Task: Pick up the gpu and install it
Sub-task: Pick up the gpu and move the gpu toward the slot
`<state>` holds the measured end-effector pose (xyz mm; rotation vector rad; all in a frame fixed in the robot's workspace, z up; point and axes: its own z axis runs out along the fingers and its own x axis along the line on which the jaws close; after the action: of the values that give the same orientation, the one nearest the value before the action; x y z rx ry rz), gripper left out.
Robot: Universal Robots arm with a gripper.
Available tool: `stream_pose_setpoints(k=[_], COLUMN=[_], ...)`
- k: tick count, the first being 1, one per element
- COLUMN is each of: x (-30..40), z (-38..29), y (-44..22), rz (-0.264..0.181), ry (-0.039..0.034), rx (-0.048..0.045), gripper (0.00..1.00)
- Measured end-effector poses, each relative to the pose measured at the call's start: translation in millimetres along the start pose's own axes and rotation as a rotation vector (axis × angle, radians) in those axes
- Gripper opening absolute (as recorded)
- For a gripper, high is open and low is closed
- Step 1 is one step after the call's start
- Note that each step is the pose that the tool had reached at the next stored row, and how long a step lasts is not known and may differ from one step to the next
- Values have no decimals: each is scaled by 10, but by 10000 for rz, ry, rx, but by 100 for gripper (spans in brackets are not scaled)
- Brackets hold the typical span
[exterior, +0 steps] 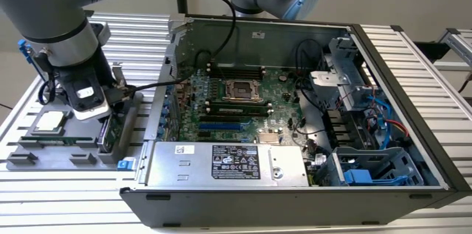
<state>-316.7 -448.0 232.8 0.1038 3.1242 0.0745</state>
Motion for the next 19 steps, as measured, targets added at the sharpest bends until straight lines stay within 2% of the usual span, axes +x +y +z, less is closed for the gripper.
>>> stream_pose_setpoints(k=[6,7,19], x=[0,0,0], z=[1,1,1], y=[1,0,0], rz=[-10,-12,-54], ry=[-9,-9,-7], rx=[-3,-3,-3], gripper=[100,0,0])
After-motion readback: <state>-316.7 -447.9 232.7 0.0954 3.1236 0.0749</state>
